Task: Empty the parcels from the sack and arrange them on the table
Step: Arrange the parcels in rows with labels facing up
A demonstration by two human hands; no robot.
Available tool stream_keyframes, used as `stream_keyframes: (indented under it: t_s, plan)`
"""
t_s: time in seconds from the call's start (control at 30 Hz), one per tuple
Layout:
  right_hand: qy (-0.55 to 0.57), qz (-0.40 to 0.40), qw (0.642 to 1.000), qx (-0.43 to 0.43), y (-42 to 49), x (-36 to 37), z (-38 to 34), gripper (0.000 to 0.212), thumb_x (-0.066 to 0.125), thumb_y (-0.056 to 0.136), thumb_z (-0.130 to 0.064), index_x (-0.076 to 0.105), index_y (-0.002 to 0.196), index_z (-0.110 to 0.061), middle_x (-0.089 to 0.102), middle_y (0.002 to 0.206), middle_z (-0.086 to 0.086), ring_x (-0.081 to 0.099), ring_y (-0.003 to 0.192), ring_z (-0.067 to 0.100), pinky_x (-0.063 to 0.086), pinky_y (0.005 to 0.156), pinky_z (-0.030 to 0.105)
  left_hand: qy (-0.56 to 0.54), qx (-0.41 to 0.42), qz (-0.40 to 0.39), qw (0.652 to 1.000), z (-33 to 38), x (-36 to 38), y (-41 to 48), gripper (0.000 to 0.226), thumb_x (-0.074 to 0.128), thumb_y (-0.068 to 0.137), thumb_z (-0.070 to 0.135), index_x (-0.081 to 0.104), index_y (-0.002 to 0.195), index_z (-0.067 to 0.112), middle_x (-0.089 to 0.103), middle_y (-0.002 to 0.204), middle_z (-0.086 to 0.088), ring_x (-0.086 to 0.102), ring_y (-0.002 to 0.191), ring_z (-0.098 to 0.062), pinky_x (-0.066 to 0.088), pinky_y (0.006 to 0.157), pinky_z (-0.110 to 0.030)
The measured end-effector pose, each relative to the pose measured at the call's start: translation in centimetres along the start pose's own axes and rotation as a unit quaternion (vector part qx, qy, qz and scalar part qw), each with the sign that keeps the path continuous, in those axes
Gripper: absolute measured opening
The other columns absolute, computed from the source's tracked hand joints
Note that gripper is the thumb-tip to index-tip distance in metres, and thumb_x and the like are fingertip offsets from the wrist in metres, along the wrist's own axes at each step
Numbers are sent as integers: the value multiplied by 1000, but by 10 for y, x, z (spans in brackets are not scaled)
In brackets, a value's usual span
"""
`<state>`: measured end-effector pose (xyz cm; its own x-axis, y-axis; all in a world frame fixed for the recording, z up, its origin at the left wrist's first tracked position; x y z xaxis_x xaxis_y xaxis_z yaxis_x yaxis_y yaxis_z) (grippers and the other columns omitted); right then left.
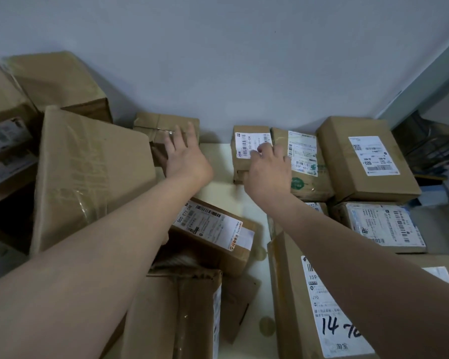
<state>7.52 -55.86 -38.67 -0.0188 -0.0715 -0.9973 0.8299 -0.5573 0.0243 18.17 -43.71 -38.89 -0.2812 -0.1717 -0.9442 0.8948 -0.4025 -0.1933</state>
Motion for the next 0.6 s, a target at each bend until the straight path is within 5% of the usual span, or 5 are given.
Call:
stream_keyframes:
  t_s: [0.13,0.3,0.4,0.5,0.6]
  plan:
    - [18,-5,1000,14,-6,7,-8,39,46,95,-35,55,126,-13,47,132,8,40,120,30,32,98,42,77,61,111,989,5,-11,-23,77,43,97,44,0,155,20,29,144,-18,32,125,-36,27,105,-47]
    - [237,76,968,-35,-5,0,-28,39,53,91,-16,57,128,-6,53,132,14,48,118,34,34,102,37,-2,28,46,999,-18,-3,-35,71,42,99,43,2,155,25,39,131,-28,34,126,-44,26,107,-46]
    - [353,21,935,-19,8,-3,-37,41,51,95,-17,51,136,-10,54,134,9,53,120,26,37,101,32,-34,37,78,996,-24,-14,-43,37,48,97,37,44,127,16,42,121,-26,48,102,-41,35,95,-43]
    - [417,-79,904,38,19,2,-49,53,49,98,-29,34,147,-13,45,145,8,45,130,25,37,108,35,-79,3,58,995,-24,-20,-53,31,45,100,34,47,118,10,44,120,-26,41,77,-32,31,75,-36]
    - [456,-167,873,42,22,5,-66,70,48,98,-41,16,154,-15,31,155,7,31,142,25,30,114,37,-105,-21,29,994,-26,-15,-56,33,41,102,33,44,120,6,44,124,-28,51,86,-39,29,73,-35]
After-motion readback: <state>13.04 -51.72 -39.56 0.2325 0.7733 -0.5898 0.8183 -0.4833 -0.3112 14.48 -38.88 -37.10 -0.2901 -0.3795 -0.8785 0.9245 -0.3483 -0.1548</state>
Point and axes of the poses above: each hand's wrist, its own y-axis towards the middle knuckle, its own x-axis out of the palm, z = x × y, the point moved 4 cm from there along y, towards the middle knuckle
